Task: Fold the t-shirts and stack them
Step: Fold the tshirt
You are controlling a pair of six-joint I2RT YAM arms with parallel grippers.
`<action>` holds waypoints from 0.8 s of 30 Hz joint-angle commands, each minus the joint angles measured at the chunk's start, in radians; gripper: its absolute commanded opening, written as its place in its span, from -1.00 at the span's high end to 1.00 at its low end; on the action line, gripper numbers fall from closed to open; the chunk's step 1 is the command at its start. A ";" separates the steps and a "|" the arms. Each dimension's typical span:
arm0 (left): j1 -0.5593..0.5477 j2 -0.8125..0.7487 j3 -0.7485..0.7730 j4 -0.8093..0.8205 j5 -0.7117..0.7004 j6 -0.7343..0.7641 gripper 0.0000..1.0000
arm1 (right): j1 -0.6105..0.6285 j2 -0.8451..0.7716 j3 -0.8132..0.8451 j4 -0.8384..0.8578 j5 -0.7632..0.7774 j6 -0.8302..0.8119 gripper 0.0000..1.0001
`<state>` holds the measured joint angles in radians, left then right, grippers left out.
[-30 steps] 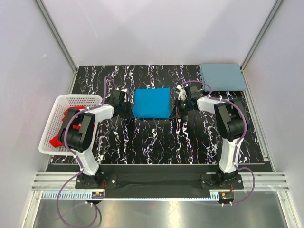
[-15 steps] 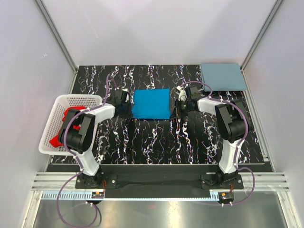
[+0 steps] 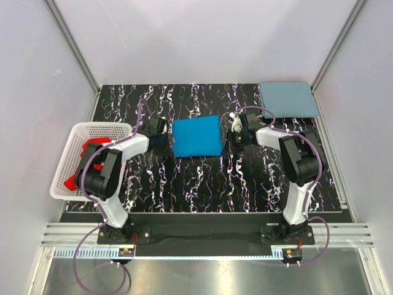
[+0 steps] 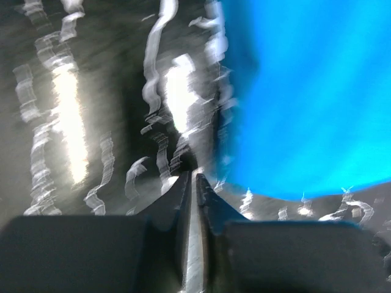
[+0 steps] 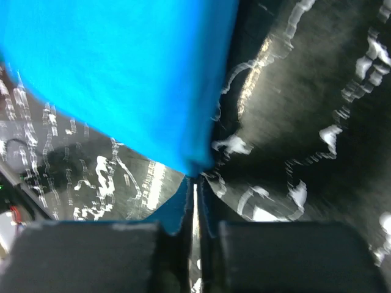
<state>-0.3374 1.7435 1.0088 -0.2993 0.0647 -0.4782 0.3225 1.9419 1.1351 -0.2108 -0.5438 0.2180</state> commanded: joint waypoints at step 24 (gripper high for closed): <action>0.104 0.206 0.197 0.193 0.465 -0.032 0.12 | -0.039 0.067 0.190 -0.131 -0.057 -0.054 0.10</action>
<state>-0.2363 1.9240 1.1595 -0.2016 0.4522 -0.4763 0.3000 1.9671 1.2884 -0.3622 -0.5556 0.1764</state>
